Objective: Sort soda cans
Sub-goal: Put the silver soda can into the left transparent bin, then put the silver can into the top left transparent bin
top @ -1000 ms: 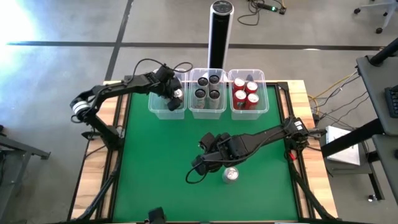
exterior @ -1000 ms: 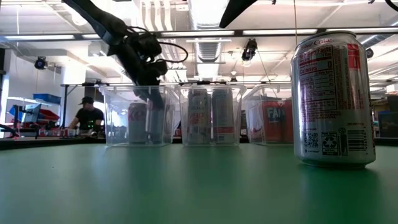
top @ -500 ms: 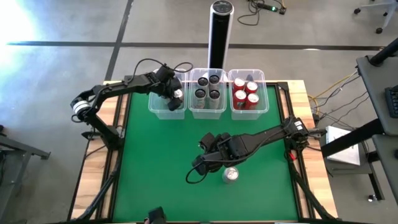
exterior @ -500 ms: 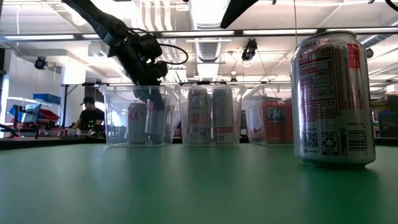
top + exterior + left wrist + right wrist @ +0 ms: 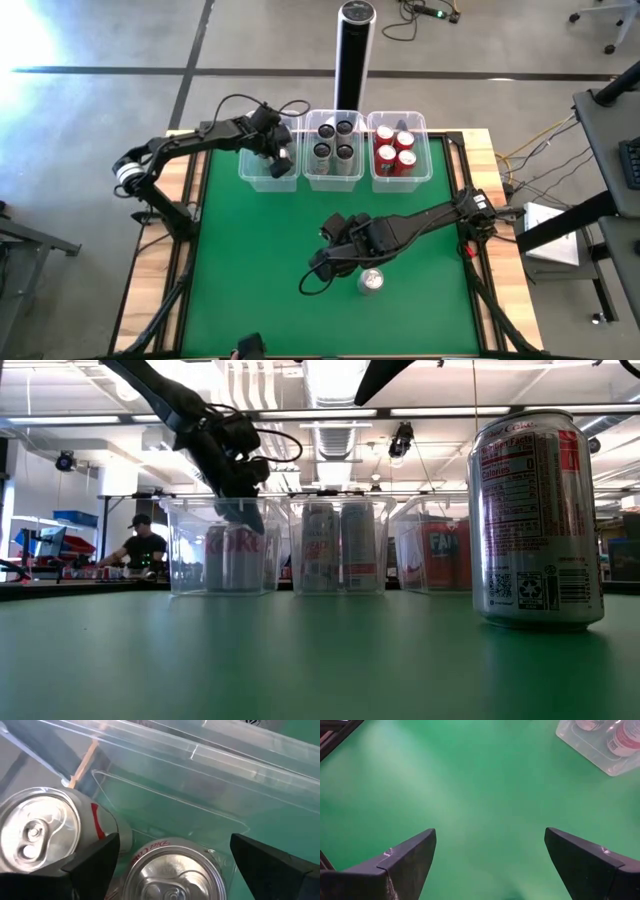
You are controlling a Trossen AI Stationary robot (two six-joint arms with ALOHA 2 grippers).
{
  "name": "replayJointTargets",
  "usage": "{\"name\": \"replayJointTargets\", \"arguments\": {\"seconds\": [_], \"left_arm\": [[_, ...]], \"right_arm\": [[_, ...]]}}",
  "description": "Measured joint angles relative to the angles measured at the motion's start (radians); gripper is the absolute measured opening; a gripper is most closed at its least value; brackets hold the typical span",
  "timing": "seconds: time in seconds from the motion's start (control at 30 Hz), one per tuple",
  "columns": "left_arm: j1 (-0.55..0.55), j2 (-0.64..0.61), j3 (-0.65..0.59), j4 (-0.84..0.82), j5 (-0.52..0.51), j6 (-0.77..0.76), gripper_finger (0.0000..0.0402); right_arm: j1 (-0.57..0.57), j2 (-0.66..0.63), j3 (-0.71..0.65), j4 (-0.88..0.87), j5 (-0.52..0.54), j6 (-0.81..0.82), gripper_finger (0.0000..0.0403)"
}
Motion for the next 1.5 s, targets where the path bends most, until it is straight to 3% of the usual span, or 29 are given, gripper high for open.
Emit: {"name": "replayJointTargets", "arguments": {"seconds": [0.13,0.37,0.57,0.67,0.8,1.07,1.17,1.37,1.5], "left_arm": [[0.0,-0.017,0.015,-0.026,-0.014,0.002,0.0363],[-0.009,-0.071,0.159,-0.109,-0.003,-0.027,0.0363],[-0.029,-0.169,0.211,-0.119,0.268,-0.176,0.036],[-0.088,-0.238,0.186,-0.117,0.311,-0.229,0.0357],[-0.228,-0.345,0.125,-0.111,0.224,-0.239,0.0352],[-0.548,-0.476,-0.021,-0.098,0.018,-0.305,0.0351],[-0.62,-0.475,-0.079,-0.08,-0.052,-0.349,0.0351],[-0.727,-0.46,-0.191,0.095,-0.094,-0.459,0.0351],[-0.779,-0.416,-0.252,0.226,-0.102,-0.465,0.0351]], "right_arm": [[0.0,-0.006,0.009,-0.011,0.0,-0.011,0.0368],[0.003,-0.014,0.079,-0.084,0.032,-0.1,0.0368],[0.05,-0.014,0.083,-0.12,0.027,-0.147,0.0368],[0.093,-0.014,0.083,-0.207,-0.015,-0.117,0.0368],[0.176,-0.014,0.083,-0.316,-0.091,-0.068,0.0368],[0.349,-0.013,0.015,-0.318,-0.105,0.068,0.0368],[0.364,-0.012,-0.055,-0.317,-0.15,0.086,0.0368],[0.398,-0.017,-0.21,-0.265,-0.269,0.111,0.0368],[0.415,-0.073,-0.355,-0.128,-0.284,0.166,0.0368]]}}
